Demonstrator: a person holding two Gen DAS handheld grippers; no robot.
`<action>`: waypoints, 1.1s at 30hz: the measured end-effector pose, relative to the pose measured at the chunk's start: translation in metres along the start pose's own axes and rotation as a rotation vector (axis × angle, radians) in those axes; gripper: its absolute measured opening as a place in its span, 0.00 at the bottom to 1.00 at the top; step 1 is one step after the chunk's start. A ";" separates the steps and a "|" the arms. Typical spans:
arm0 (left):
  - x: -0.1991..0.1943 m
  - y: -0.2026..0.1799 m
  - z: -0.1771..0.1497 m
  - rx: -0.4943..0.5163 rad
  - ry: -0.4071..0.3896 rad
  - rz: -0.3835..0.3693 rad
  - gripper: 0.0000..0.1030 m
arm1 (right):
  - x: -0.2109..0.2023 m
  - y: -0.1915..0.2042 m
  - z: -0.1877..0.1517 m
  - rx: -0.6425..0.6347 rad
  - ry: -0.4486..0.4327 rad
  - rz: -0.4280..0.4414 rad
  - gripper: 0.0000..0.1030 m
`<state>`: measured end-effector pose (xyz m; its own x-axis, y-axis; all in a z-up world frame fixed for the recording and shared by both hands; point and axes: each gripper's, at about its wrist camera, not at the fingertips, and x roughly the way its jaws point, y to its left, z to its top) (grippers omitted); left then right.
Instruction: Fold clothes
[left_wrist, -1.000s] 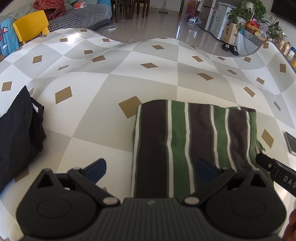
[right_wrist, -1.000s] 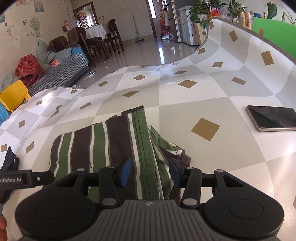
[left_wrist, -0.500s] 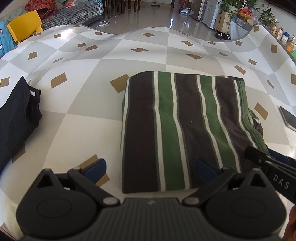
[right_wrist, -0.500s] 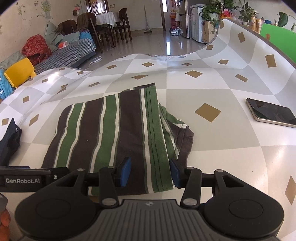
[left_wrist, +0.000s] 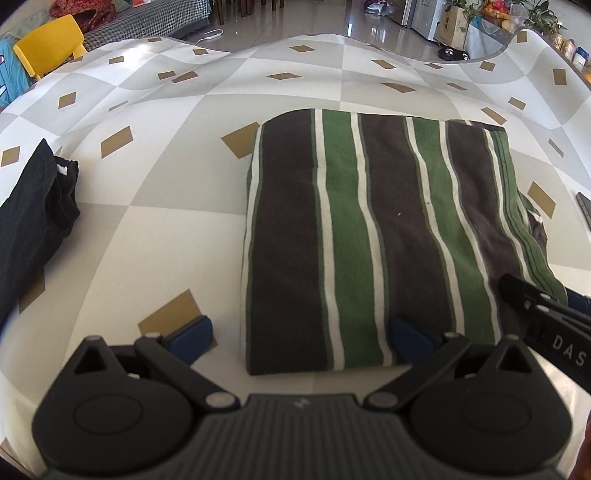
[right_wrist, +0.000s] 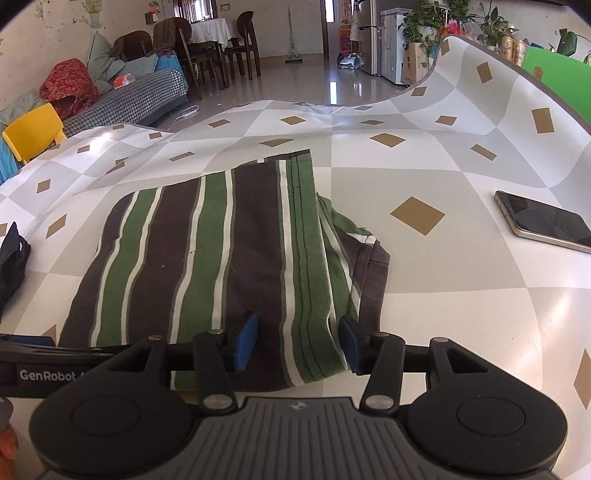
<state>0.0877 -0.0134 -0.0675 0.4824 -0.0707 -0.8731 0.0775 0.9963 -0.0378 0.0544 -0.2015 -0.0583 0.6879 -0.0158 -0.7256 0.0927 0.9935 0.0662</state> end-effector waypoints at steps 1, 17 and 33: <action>0.000 -0.001 0.000 0.002 -0.001 0.002 1.00 | 0.001 0.000 0.001 0.007 0.002 0.001 0.46; 0.005 0.000 0.004 0.001 -0.009 0.007 1.00 | 0.009 0.007 0.004 0.006 -0.006 -0.034 0.49; 0.013 0.001 0.017 -0.028 -0.020 0.018 1.00 | 0.012 0.005 0.016 0.062 0.011 -0.016 0.51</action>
<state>0.1086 -0.0139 -0.0704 0.5005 -0.0538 -0.8641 0.0449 0.9983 -0.0361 0.0751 -0.1989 -0.0557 0.6779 -0.0296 -0.7346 0.1478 0.9843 0.0968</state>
